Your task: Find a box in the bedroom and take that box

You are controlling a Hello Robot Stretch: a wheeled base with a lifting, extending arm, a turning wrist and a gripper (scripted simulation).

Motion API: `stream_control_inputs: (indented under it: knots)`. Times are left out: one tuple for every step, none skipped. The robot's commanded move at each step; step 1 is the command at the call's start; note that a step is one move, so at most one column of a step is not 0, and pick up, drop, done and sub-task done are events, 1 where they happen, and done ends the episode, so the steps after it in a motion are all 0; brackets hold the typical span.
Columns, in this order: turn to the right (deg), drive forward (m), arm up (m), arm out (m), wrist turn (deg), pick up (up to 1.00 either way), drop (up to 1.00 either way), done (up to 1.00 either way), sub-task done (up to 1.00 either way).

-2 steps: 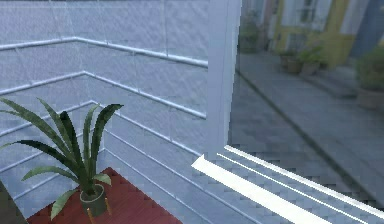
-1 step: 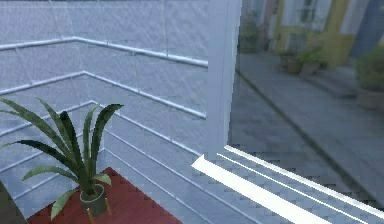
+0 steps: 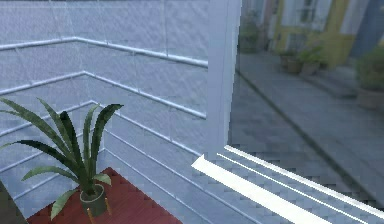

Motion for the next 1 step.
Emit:
stream_control_inputs:
  knots:
    - [0.0,0.00,0.00,0.00,42.0,0.00,0.00,0.00,0.00]
